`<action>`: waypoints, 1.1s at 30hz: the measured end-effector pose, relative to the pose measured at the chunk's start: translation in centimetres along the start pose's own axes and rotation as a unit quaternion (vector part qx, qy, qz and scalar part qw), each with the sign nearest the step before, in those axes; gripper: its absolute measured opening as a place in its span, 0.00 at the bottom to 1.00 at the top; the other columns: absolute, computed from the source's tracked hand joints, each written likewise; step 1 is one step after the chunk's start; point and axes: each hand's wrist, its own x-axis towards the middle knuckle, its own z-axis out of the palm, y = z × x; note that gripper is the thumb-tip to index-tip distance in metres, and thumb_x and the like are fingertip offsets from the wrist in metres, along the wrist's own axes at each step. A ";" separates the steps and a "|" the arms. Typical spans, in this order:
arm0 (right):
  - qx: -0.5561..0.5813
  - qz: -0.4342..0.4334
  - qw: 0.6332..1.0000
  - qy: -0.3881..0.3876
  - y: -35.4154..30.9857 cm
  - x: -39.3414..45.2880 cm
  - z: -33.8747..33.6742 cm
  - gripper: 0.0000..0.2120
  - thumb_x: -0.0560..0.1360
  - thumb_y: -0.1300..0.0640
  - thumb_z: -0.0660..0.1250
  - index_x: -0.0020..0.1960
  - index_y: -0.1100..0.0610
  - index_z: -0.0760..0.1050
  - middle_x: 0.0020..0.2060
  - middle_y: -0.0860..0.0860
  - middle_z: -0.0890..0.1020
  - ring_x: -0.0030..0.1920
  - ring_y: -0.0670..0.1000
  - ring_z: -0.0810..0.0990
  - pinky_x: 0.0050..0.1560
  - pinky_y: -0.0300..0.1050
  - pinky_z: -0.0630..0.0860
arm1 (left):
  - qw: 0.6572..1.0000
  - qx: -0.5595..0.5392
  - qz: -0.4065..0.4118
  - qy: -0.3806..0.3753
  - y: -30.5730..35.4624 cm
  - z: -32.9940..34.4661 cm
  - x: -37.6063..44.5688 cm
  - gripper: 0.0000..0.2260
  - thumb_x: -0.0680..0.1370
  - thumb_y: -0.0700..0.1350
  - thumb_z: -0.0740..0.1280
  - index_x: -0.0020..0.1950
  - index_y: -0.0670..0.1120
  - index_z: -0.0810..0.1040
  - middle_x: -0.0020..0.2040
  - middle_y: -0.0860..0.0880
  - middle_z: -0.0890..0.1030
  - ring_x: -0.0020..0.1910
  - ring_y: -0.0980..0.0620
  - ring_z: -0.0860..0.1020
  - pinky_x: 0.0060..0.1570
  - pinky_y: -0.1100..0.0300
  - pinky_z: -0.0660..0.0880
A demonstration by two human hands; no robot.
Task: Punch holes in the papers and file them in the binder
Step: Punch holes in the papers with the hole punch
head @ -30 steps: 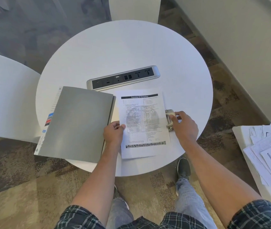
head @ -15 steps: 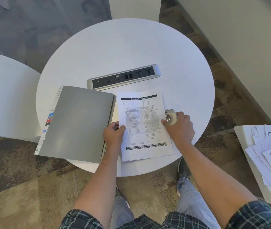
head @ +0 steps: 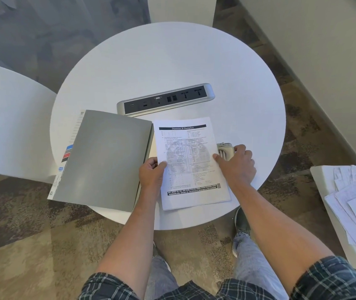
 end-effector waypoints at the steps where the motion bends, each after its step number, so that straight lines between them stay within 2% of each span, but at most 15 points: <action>1: 0.004 -0.004 1.000 0.002 0.1 0.0 0.0 0.34 0.72 0.33 0.72 0.67 0.55 0.68 0.61 0.55 0.75 0.60 0.61 0.77 0.55 0.56 0.73 | 1.000 -0.001 0.005 -0.015 0.0 0.0 0.1 0.01 0.75 0.39 0.74 0.45 0.44 0.84 0.44 0.48 0.88 0.43 0.47 0.85 0.48 0.51 0.81; 6: 0.027 -0.019 0.999 0.004 0.6 -0.1 0.2 0.32 0.73 0.33 0.71 0.66 0.53 0.70 0.60 0.55 0.76 0.59 0.60 0.77 0.55 0.56 0.74 | 0.997 0.033 0.014 -0.063 0.4 0.4 0.2 0.08 0.76 0.41 0.76 0.54 0.44 0.84 0.48 0.47 0.88 0.49 0.42 0.87 0.52 0.46 0.83; 11: 0.039 -0.052 0.998 0.010 1.0 0.1 0.5 0.24 0.80 0.37 0.63 0.66 0.54 0.73 0.59 0.57 0.77 0.57 0.61 0.76 0.55 0.54 0.73 | 0.996 0.060 0.010 -0.069 0.6 0.9 0.2 0.09 0.74 0.44 0.76 0.53 0.47 0.84 0.48 0.49 0.88 0.49 0.44 0.87 0.54 0.40 0.82; 13: 0.069 -0.054 0.996 0.005 1.2 0.2 0.6 0.21 0.83 0.41 0.59 0.66 0.54 0.75 0.58 0.57 0.77 0.57 0.60 0.76 0.54 0.52 0.71 | 0.995 0.074 0.011 -0.064 0.6 1.3 0.0 0.08 0.74 0.45 0.75 0.52 0.48 0.84 0.48 0.50 0.88 0.48 0.46 0.87 0.54 0.41 0.83; 16: 0.126 -0.051 0.991 0.003 1.4 0.2 0.6 0.20 0.85 0.42 0.55 0.64 0.53 0.78 0.54 0.54 0.77 0.55 0.57 0.77 0.54 0.52 0.73 | 0.997 0.075 0.013 -0.031 0.6 1.8 -0.4 0.06 0.74 0.43 0.75 0.50 0.49 0.84 0.46 0.51 0.88 0.47 0.48 0.87 0.53 0.44 0.83; 19: 0.156 -0.054 0.986 -0.013 1.5 0.3 0.4 0.20 0.85 0.43 0.56 0.61 0.54 0.80 0.52 0.51 0.76 0.52 0.53 0.78 0.53 0.50 0.74 | 0.998 0.063 0.007 -0.014 0.4 1.7 -0.8 0.04 0.76 0.41 0.75 0.49 0.49 0.83 0.46 0.51 0.88 0.47 0.48 0.86 0.53 0.45 0.83; 25: 0.182 -0.050 0.982 -0.031 1.4 0.1 0.3 0.19 0.84 0.41 0.60 0.51 0.54 0.81 0.51 0.50 0.76 0.45 0.49 0.79 0.43 0.44 0.70 | 0.999 0.053 -0.005 0.004 0.1 1.2 -1.3 0.04 0.76 0.42 0.74 0.51 0.49 0.83 0.47 0.52 0.88 0.46 0.50 0.87 0.50 0.45 0.84; 29: 0.163 -0.038 0.984 -0.056 1.4 0.9 0.2 0.23 0.83 0.41 0.61 0.41 0.58 0.77 0.40 0.50 0.79 0.39 0.53 0.78 0.39 0.47 0.69 | 0.997 0.079 0.010 0.022 0.3 1.5 -1.7 0.04 0.78 0.42 0.73 0.52 0.47 0.83 0.48 0.51 0.87 0.46 0.50 0.86 0.49 0.48 0.84; 33: 0.173 -0.020 0.981 -0.079 1.5 1.3 -0.5 0.23 0.81 0.39 0.64 0.40 0.58 0.77 0.31 0.48 0.78 0.32 0.50 0.74 0.35 0.46 0.68 | 0.990 0.132 0.036 0.030 0.7 1.7 -2.0 0.02 0.78 0.43 0.72 0.50 0.47 0.82 0.46 0.53 0.86 0.46 0.50 0.85 0.44 0.54 0.82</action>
